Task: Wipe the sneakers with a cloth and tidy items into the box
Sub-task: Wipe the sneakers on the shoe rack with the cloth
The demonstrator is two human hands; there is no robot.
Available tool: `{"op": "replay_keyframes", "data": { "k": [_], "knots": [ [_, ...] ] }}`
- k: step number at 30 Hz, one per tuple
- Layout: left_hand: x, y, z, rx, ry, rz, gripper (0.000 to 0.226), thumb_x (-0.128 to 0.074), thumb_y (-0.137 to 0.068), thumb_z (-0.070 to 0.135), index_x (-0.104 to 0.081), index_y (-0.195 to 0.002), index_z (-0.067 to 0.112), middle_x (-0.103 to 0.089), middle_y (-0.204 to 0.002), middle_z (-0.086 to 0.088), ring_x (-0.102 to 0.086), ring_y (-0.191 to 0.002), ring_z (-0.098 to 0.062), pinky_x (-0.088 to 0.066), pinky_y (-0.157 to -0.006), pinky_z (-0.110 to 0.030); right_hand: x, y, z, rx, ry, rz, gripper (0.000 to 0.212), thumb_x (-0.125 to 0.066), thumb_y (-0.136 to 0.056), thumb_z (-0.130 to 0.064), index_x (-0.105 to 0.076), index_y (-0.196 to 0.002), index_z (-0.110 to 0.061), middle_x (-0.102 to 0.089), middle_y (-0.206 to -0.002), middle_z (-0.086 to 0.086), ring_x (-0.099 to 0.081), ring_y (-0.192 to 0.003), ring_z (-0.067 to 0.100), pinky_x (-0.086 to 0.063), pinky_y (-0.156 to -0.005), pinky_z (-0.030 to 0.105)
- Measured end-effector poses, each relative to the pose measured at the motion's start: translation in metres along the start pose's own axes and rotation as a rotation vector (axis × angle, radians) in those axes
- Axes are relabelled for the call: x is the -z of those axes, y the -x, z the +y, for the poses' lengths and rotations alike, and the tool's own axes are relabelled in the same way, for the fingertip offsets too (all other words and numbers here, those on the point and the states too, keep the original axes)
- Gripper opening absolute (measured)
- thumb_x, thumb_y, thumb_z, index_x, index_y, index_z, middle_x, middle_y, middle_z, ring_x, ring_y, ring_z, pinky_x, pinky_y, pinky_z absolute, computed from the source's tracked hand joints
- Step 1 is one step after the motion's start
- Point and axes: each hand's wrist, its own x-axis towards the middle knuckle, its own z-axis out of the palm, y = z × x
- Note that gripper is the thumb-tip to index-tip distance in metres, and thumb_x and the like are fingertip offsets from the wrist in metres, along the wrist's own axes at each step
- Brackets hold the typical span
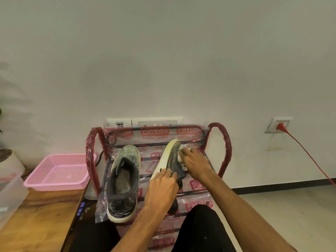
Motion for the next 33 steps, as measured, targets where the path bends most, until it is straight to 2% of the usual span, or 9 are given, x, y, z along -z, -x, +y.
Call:
{"op": "replay_keyframes", "data": {
  "k": [5,7,9,12,18,23,26,31,33],
  "knots": [
    [0.001,-0.002,-0.005,0.007,0.013,0.015,0.038,-0.038,-0.101,0.025,-0.046,-0.139,0.020,-0.050,-0.138,0.000,-0.045,-0.127,-0.018,-0.041,-0.098,-0.031,0.000,-0.002,0.019,-0.320,-0.566,0.238,0.045,-0.057,-0.088,0.007,-0.059,-0.130,-0.010,-0.057,-0.132,0.009,-0.052,-0.117,0.023,-0.045,-0.095,0.028],
    [0.002,-0.005,-0.004,0.008,0.011,0.020,0.038,-0.039,-0.101,0.025,-0.046,-0.138,0.019,-0.051,-0.137,-0.001,-0.047,-0.125,-0.019,-0.042,-0.096,-0.032,0.010,0.003,0.009,-0.328,-0.751,0.313,0.046,-0.054,-0.088,0.011,-0.063,-0.126,-0.012,-0.062,-0.121,0.005,-0.054,-0.105,0.014,-0.043,-0.085,0.016],
    [0.001,-0.006,-0.005,0.007,0.006,0.016,0.037,-0.039,-0.100,0.024,-0.048,-0.136,0.019,-0.052,-0.136,-0.001,-0.048,-0.123,-0.020,-0.043,-0.092,-0.033,0.021,0.007,-0.006,-0.215,-0.807,0.249,0.042,-0.054,-0.089,0.007,-0.064,-0.124,-0.013,-0.063,-0.116,0.000,-0.056,-0.104,0.013,-0.045,-0.084,0.016],
    [0.002,-0.006,-0.012,0.047,0.031,0.004,0.033,-0.040,-0.099,0.027,-0.051,-0.130,0.022,-0.053,-0.133,0.001,-0.050,-0.119,-0.020,-0.043,-0.085,-0.033,0.018,0.012,-0.026,-0.054,-0.681,0.060,0.045,-0.054,-0.087,0.005,-0.062,-0.127,-0.015,-0.063,-0.127,0.007,-0.058,-0.114,0.023,-0.049,-0.093,0.031],
    [-0.002,-0.002,-0.018,0.002,0.052,0.045,0.024,-0.059,-0.090,0.023,-0.064,-0.114,0.021,-0.067,-0.112,0.002,-0.063,-0.099,-0.017,-0.050,-0.073,-0.031,0.008,-0.015,-0.006,0.058,-0.214,0.049,0.058,-0.068,-0.089,-0.011,-0.048,-0.142,-0.017,-0.049,-0.145,0.008,-0.044,-0.133,0.026,-0.040,-0.108,0.037],
    [-0.002,-0.006,-0.025,0.037,0.095,0.095,0.029,-0.044,-0.098,0.029,-0.053,-0.126,0.024,-0.058,-0.127,0.007,-0.056,-0.111,-0.016,-0.045,-0.076,-0.031,0.022,-0.035,-0.016,-0.126,-0.455,0.000,0.049,-0.057,-0.089,0.000,-0.058,-0.135,-0.017,-0.063,-0.128,0.015,-0.059,-0.114,0.031,-0.048,-0.095,0.040],
    [0.001,-0.009,-0.031,0.068,0.089,0.111,0.028,-0.039,-0.100,0.033,-0.049,-0.126,0.027,-0.055,-0.128,0.009,-0.056,-0.110,-0.016,-0.044,-0.073,-0.033,0.021,-0.037,-0.029,-0.097,-0.592,-0.007,0.051,-0.057,-0.085,0.001,-0.061,-0.132,-0.020,-0.064,-0.128,0.012,-0.061,-0.113,0.030,-0.050,-0.094,0.039],
    [-0.002,-0.006,-0.033,0.028,0.094,0.098,0.031,-0.046,-0.098,0.027,-0.052,-0.128,0.023,-0.056,-0.127,0.006,-0.056,-0.112,-0.017,-0.047,-0.079,-0.032,0.023,-0.048,-0.021,-0.117,-0.375,0.024,0.048,-0.058,-0.091,-0.007,-0.053,-0.137,-0.017,-0.059,-0.132,0.014,-0.056,-0.119,0.031,-0.047,-0.093,0.040],
    [-0.004,-0.006,-0.032,-0.010,0.074,0.081,0.028,-0.065,-0.086,0.024,-0.063,-0.114,0.022,-0.065,-0.110,0.005,-0.064,-0.096,-0.016,-0.051,-0.071,-0.029,0.026,-0.053,-0.016,-0.151,-0.306,0.010,0.044,-0.060,-0.091,-0.006,-0.052,-0.135,-0.011,-0.059,-0.131,0.013,-0.056,-0.119,0.030,-0.047,-0.093,0.040]
  ]
}}
